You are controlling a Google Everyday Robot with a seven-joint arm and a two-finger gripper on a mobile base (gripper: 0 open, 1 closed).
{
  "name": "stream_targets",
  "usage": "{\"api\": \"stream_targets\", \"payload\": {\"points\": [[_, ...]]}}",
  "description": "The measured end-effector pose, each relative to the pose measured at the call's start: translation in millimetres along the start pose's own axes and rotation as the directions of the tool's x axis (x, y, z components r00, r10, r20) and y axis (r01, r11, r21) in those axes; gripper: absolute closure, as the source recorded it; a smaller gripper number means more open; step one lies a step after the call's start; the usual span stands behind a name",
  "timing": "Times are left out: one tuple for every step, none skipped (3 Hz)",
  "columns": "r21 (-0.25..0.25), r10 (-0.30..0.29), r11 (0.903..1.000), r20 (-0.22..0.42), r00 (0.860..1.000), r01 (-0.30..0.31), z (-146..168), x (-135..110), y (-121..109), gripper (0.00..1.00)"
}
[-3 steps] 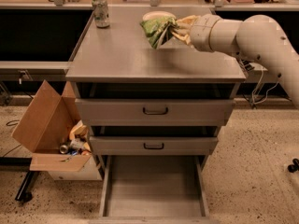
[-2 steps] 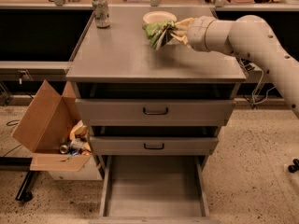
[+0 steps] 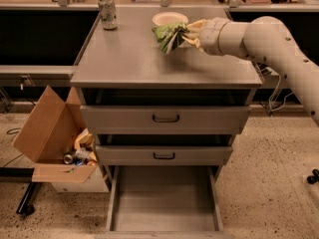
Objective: Pick green jalapeno chip bag from bottom drawer and place on counter
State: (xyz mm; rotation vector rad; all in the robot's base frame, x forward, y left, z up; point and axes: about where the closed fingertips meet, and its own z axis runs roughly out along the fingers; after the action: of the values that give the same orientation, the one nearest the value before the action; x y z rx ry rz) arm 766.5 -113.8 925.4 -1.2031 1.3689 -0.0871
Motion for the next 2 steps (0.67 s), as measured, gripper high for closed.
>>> {"api": "stream_targets", "payload": {"points": [[0.000, 0.000, 1.0000, 0.000, 1.000, 0.000, 0.0, 0.0, 0.0, 0.34], [0.000, 0.000, 1.0000, 0.000, 1.000, 0.000, 0.0, 0.0, 0.0, 0.11]]}}
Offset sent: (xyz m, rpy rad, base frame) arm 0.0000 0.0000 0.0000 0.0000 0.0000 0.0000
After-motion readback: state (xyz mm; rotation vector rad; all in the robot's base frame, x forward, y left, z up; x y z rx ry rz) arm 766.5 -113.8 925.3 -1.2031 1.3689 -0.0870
